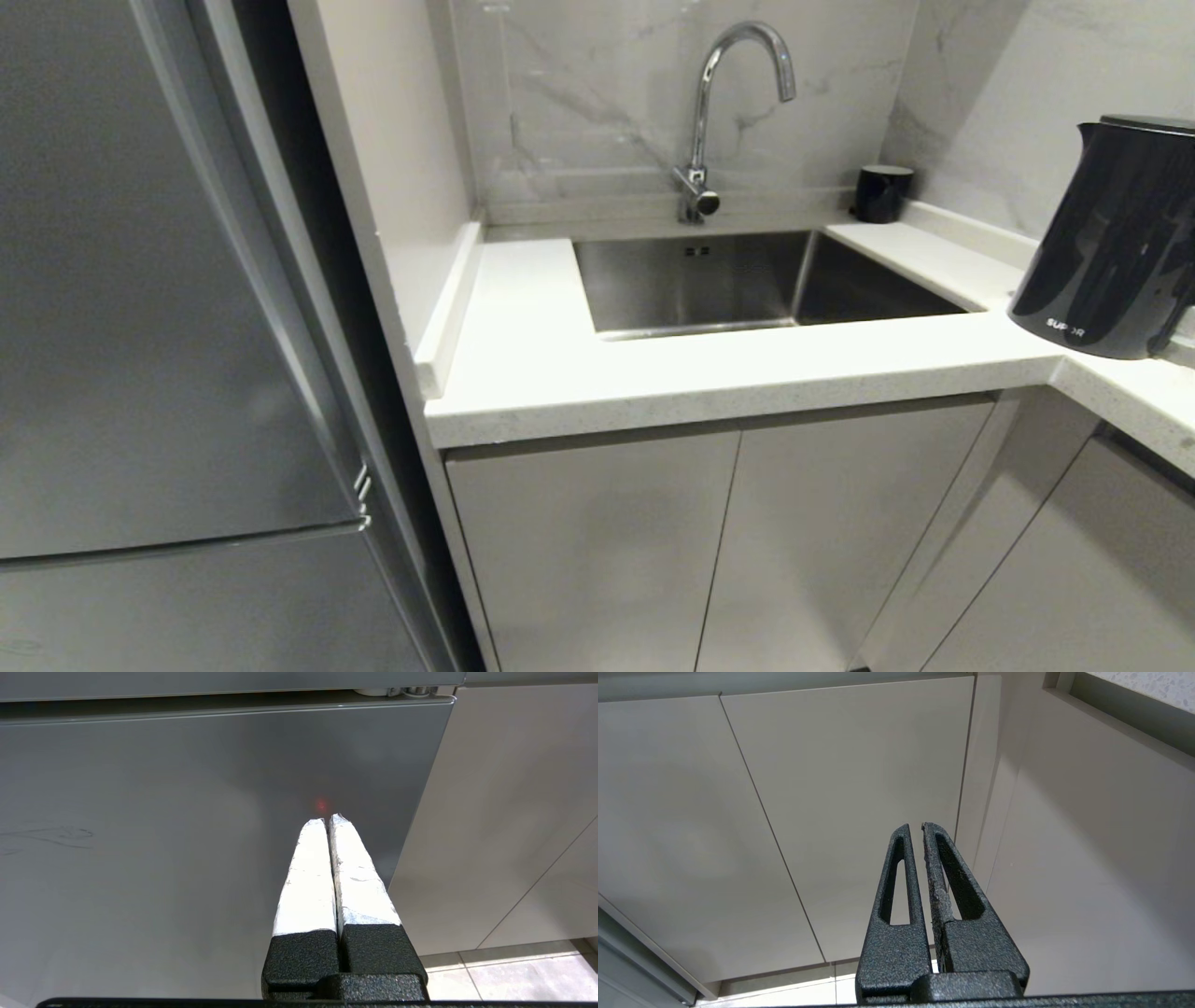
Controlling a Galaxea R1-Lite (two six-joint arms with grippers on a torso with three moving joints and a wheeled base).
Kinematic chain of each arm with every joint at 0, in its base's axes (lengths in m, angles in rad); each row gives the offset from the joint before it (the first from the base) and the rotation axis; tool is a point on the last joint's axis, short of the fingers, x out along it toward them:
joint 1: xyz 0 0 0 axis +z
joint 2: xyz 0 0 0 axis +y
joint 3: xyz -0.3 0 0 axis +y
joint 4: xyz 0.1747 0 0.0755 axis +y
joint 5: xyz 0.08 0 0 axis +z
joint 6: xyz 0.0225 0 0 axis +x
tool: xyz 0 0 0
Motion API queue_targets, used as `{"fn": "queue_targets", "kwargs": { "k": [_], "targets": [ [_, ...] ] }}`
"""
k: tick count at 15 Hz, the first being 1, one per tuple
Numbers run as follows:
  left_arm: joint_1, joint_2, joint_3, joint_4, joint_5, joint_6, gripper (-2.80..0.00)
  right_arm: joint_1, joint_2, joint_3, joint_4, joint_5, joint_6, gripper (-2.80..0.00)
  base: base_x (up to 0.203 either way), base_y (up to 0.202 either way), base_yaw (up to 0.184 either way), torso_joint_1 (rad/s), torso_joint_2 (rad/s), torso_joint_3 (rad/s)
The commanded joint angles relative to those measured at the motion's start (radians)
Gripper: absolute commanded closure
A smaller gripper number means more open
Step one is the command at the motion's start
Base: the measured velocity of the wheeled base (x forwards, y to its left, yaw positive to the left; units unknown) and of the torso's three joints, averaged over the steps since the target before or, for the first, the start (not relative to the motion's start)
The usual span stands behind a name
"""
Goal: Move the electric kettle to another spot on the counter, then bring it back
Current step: Grab the kettle
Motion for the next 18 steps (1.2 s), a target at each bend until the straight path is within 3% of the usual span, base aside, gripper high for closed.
{"fn": "queue_targets", "kwargs": {
  "k": [1, 18],
  "targets": [
    [0.000, 0.000, 0.000, 0.001, 0.001, 0.000, 0.00, 0.000, 0.000, 0.000, 0.000, 0.000, -0.001, 0.00, 0.000, 0.000, 0.000, 0.000, 0.00, 0.000],
    [0.000, 0.000, 0.000, 0.001, 0.000, 0.000, 0.00, 0.000, 0.000, 0.000, 0.000, 0.000, -0.001, 0.00, 0.000, 0.000, 0.000, 0.000, 0.00, 0.000]
  ]
}}
